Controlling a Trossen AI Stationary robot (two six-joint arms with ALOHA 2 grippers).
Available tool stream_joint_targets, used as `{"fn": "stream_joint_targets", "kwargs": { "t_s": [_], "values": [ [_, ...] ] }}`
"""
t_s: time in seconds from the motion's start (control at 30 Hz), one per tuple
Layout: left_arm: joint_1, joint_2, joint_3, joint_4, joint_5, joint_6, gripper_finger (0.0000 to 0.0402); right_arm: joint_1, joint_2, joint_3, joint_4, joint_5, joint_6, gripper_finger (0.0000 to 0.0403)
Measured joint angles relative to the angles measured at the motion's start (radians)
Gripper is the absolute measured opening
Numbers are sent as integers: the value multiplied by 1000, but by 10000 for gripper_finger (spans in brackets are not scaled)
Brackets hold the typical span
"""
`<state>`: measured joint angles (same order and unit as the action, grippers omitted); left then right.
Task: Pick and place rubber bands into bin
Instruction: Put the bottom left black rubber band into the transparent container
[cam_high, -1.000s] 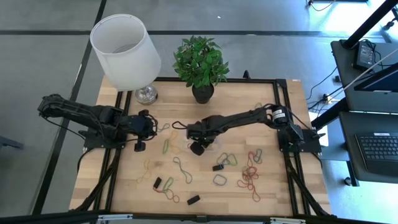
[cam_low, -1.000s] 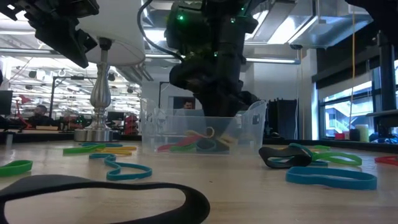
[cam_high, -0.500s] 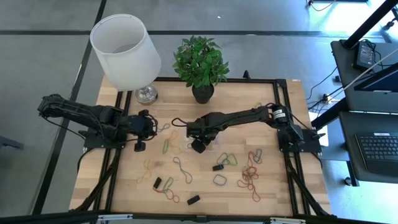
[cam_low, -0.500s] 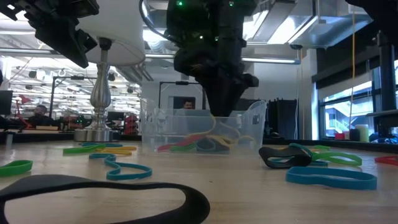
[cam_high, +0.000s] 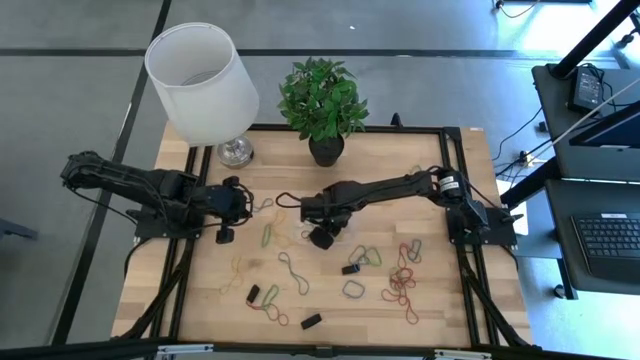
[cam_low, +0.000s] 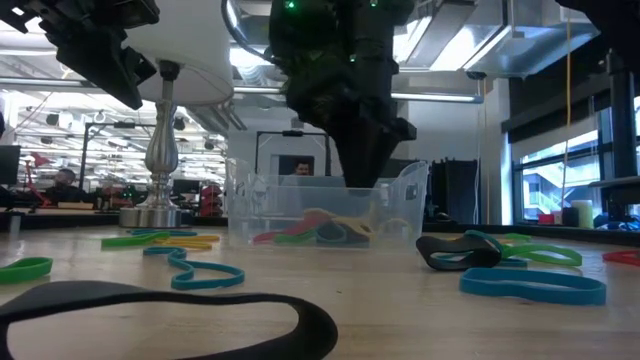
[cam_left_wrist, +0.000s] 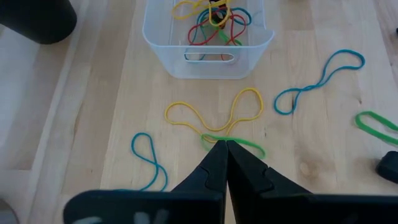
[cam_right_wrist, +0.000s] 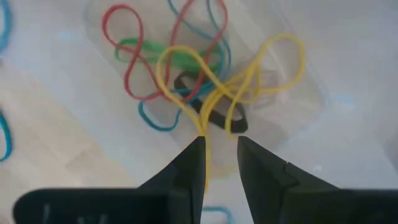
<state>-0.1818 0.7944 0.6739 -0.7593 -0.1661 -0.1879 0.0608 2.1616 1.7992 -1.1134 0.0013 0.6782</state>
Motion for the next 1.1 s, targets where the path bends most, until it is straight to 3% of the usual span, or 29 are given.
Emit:
{"fn": "stream_joint_targets", "kwargs": {
  "t_s": [0.27,0.47,0.6,0.83,1.1],
  "values": [
    [0,0,0,0,0,0,3,24,-14,0,-16,60,14,95],
    [0,0,0,0,0,14,3,72,-128,-59,17,147,-60,69],
    [-2,2,0,3,2,15,1,96,-292,-228,135,201,-62,41],
    [-61,96,79,-3,-17,-23,2,139,-692,-667,453,201,-100,6],
    [-138,352,263,-195,-51,-307,3,197,-1159,-1050,565,190,-110,12]
  ]
}}
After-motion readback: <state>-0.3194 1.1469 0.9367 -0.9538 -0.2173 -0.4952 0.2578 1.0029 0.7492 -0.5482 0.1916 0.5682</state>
